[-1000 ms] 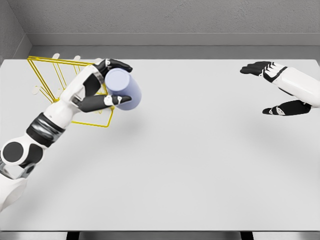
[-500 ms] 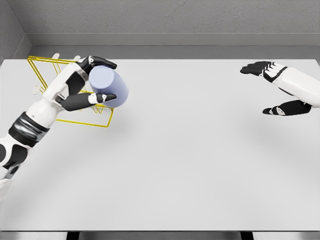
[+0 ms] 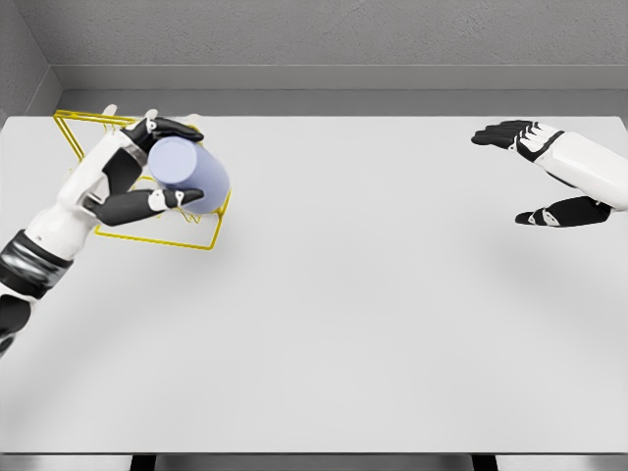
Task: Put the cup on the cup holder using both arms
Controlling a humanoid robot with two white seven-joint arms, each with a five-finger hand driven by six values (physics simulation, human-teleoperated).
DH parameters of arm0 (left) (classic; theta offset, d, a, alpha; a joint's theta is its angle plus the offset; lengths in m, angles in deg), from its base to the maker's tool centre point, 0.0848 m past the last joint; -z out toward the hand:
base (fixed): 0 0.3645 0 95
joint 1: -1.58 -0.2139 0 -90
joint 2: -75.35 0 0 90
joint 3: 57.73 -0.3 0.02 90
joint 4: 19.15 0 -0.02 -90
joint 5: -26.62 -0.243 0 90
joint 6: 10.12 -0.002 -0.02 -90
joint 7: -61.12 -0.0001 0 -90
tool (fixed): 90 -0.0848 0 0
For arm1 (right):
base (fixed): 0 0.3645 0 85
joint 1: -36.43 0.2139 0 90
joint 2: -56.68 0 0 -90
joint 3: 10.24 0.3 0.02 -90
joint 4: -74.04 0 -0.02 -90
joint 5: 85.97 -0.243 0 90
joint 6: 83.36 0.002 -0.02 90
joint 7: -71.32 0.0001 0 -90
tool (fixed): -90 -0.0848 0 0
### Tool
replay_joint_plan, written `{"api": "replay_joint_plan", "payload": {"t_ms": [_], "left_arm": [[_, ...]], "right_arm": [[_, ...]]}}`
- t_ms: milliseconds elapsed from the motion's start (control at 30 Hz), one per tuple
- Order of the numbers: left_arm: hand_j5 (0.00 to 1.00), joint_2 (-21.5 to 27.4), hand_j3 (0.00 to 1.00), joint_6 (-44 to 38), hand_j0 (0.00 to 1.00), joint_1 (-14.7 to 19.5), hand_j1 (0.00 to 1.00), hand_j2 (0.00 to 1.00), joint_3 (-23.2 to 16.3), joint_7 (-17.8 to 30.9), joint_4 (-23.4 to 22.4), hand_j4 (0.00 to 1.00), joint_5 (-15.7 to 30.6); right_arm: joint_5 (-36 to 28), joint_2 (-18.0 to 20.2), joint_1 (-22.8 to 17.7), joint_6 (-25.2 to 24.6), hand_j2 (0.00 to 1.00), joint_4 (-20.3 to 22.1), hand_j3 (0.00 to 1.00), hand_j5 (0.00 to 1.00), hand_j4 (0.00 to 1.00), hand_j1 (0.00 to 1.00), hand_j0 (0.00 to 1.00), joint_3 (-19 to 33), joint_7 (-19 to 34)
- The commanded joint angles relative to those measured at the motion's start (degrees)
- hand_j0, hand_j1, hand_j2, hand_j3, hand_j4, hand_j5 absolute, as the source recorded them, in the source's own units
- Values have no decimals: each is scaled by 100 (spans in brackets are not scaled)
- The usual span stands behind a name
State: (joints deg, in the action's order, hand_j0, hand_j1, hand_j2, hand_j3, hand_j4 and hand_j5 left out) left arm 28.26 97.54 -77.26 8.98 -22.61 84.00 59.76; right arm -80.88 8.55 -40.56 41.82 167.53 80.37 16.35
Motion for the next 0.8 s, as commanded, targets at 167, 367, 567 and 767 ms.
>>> {"api": "replay_joint_plan", "payload": {"t_ms": [167, 367, 567, 767], "left_arm": [[61, 157, 61, 97, 61, -9, 61, 61, 158, -3, 3, 61, 113], [61, 227, 61, 97, 61, -88, 61, 61, 202, -3, -5, 61, 166], [61, 236, 61, 97, 61, -237, 61, 61, 334, -3, -5, 61, 175], [62, 227, 62, 80, 62, -246, 62, 62, 334, -3, -5, 62, 201]], "right_arm": [[-43, 6, 0, -17, 100, 2, 100, 100, 100, 100, 100, 0, -3], [-43, 6, 0, -17, 100, 2, 100, 100, 100, 100, 100, 0, -3], [-43, 6, 0, -17, 100, -6, 100, 100, 100, 100, 100, 0, -3], [-43, 6, 0, -17, 100, 2, 100, 100, 100, 100, 100, 0, -3]]}}
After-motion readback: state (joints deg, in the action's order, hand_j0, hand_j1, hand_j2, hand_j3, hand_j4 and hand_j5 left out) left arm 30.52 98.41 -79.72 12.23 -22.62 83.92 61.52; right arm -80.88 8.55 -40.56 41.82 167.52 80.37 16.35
